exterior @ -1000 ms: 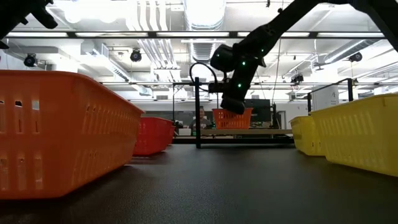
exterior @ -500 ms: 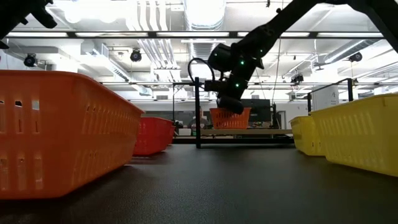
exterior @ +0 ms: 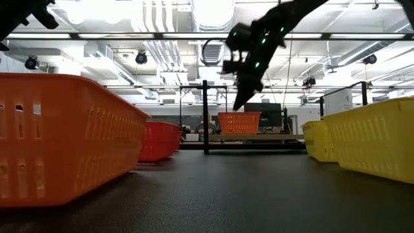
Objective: Stack baskets on shelf by color
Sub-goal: Put the middle orange bin on the shelf
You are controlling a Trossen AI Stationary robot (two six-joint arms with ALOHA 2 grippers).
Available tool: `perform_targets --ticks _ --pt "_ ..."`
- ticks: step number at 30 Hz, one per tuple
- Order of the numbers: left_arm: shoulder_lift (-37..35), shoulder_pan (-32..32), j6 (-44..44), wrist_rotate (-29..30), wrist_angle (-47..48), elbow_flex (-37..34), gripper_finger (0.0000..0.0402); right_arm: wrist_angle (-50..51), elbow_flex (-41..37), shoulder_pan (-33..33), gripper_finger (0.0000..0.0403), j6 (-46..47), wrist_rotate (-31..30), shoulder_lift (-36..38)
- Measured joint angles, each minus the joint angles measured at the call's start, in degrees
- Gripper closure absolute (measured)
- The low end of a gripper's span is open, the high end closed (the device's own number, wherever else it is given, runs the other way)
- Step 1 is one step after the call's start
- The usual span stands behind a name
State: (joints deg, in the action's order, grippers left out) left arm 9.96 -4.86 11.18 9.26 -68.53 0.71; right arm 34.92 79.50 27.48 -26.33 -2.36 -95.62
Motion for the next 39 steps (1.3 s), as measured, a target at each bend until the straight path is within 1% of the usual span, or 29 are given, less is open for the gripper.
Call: perform_targets --ticks 3,6,9,12,15,18,21,25,32,39 --pt "0.0 0.0 0.0 0.0 0.0 0.0 0.0402 5.9 0.0 1.0 0.0392 1.1 -2.4 3.7" --pt "0.0 0.0 -0.2 0.0 0.0 0.0 0.0402 9.9 -0.3 3.4 0.0392 2.5 -2.8 6.7" --pt "0.0 0.0 -0.3 0.0 0.0 0.0 0.0402 11.4 -1.7 6.5 0.0392 4.1 -2.8 8.9" --pt "0.0 0.0 -0.3 0.0 0.0 -0.1 0.0402 10.1 -4.2 9.7 0.0392 4.9 -2.3 9.7" --pt "0.0 0.0 -0.4 0.0 0.0 -0.1 0.0402 6.6 -7.1 11.8 0.0392 4.6 0.6 9.0" --pt "0.0 0.0 -1.4 0.0 0.0 -0.1 0.0402 0.8 -9.4 12.3 0.0392 3.7 2.9 7.2" --pt "0.0 0.0 -1.8 0.0 0.0 -0.1 0.0402 -3.4 -9.7 12.2 0.0392 3.2 3.3 4.8" --pt "0.0 0.0 -1.8 0.0 0.0 0.0 0.0402 -7.6 -9.6 12.2 0.0392 3.0 5.8 2.0" --pt "0.0 0.0 -1.8 0.0 0.0 0.0 0.0402 -7.7 -7.4 11.8 0.0392 4.1 5.9 0.7" --pt "0.0 0.0 -1.8 0.0 0.0 0.0 0.0402 2.6 -4.9 9.5 0.0392 6.5 6.1 1.1"
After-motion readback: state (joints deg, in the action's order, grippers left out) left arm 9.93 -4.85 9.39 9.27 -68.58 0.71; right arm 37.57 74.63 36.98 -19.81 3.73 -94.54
